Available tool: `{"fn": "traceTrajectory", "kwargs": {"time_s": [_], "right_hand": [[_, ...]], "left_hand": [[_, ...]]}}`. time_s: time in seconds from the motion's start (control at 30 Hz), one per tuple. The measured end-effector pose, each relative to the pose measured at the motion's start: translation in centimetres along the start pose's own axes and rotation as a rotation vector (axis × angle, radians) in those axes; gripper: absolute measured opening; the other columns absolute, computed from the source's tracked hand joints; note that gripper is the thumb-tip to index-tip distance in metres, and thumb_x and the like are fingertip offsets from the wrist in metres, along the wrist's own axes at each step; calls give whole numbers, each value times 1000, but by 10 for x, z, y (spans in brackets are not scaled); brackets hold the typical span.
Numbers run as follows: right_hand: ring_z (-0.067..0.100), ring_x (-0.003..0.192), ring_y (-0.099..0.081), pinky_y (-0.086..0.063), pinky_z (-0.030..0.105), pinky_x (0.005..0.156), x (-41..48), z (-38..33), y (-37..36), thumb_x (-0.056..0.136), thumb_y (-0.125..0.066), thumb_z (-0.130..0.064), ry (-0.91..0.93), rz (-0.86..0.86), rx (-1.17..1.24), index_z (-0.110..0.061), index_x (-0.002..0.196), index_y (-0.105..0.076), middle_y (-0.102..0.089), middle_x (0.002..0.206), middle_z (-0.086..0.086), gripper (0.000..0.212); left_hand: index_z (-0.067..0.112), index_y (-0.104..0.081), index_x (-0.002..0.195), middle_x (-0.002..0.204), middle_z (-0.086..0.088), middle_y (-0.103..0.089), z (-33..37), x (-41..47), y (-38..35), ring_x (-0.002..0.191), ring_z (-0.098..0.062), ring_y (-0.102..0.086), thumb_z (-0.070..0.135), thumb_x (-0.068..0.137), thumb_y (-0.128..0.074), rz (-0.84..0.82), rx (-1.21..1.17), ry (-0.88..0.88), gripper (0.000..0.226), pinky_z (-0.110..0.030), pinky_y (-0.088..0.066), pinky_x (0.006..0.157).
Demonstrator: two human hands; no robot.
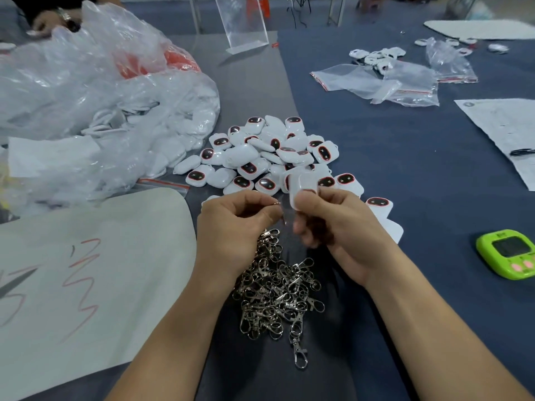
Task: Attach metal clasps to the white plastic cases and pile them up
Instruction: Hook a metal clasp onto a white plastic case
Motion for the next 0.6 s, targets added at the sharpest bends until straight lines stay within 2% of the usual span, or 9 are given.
{"fn": "traceTrajectory", "kwargs": {"time_s": [0.03,0.1,0.23,0.33,0.43,0.5,0.6], "right_hand": [[15,49,-50,-41,22,46,1,1,-1,80,-76,-25,-5,32,-38,-21,69,-71,-62,60,9,12],[16,52,-48,-39,23,47,2,3,-4,75,-73,-27,9,64,-48,-19,71,-72,-58,58,8,10],[21,72,-54,-44,26,59,4,4,-7,74,-69,-16,5,8,8,-16,85,-77,-67,78,9,13],[14,68,-57,-42,21,51,4,4,-7,73,-69,-4,29,-20,32,-17,79,-74,-63,76,5,15],[15,74,-64,-37,17,47,1,2,-8,75,-69,1,69,-75,16,-24,75,-74,-68,74,0,25],[19,75,-61,-37,17,47,-1,0,-8,74,-74,-1,72,-77,41,-22,80,-76,-67,74,3,22],[12,62,-58,-41,19,48,-3,1,-7,74,-78,-1,48,-56,72,-17,76,-72,-64,70,2,18]], "left_hand": [[35,-79,75,74,6,-77,1,0,0,70,-10,-70,12,75,-86,-14,-47,13,24,-28,-58,74],[30,-81,74,75,2,-77,4,0,-1,69,-9,-69,9,75,-85,-26,-142,34,22,-23,-57,72],[25,-82,73,73,-5,-77,11,0,-2,68,-14,-70,4,79,-80,-29,-296,72,22,-26,-60,74],[19,-82,72,71,-6,-76,15,0,-4,63,-15,-69,4,81,-75,-38,-410,147,19,-25,-58,65],[19,-80,68,64,-3,-71,14,1,-7,49,-11,-63,7,89,-68,-77,-456,202,27,-17,-49,51],[18,-80,68,64,-3,-71,13,1,-10,50,-11,-62,8,89,-68,-92,-468,205,27,-19,-50,51],[15,-80,71,64,-6,-70,13,0,-13,55,-14,-60,8,85,-72,-100,-446,170,18,-22,-52,54]]}}
Point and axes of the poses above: each hand's wrist, its own x-axis towards the middle knuckle, its own y-axis out of the back of the hand, z = x × y, the point moved 1 cm from there along x, towards the middle knuckle
